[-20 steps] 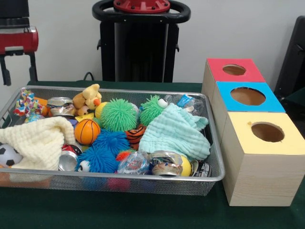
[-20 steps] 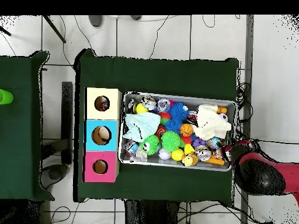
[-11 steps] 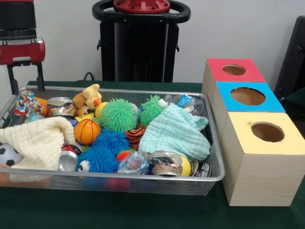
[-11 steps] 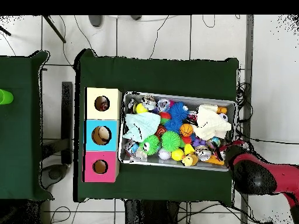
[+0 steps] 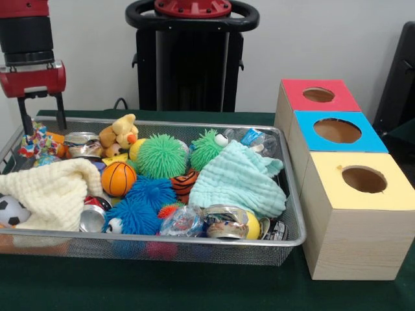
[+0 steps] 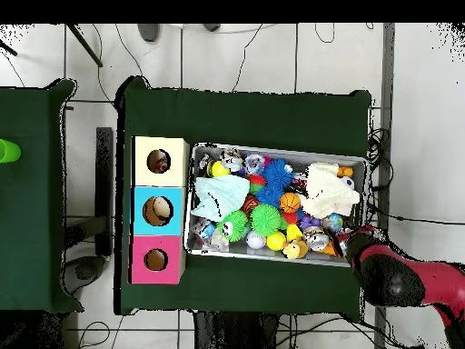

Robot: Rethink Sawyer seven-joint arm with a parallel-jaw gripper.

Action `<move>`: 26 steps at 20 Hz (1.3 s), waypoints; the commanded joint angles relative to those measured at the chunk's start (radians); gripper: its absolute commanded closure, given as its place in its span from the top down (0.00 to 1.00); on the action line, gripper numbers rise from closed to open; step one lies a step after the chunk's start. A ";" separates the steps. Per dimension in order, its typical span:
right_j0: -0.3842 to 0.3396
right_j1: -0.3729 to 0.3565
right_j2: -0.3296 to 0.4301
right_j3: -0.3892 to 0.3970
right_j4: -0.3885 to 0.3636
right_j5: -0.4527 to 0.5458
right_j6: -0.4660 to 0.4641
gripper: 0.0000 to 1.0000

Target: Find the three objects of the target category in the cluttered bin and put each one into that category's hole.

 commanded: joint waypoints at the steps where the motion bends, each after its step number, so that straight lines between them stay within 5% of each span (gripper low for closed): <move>1: -0.006 0.064 -0.053 -0.002 -0.014 -0.047 0.020 1.00; 12: -0.035 0.097 -0.034 -0.031 -0.003 -0.023 -0.023 1.00; 26: -0.091 0.165 0.004 -0.108 0.166 0.157 -0.123 1.00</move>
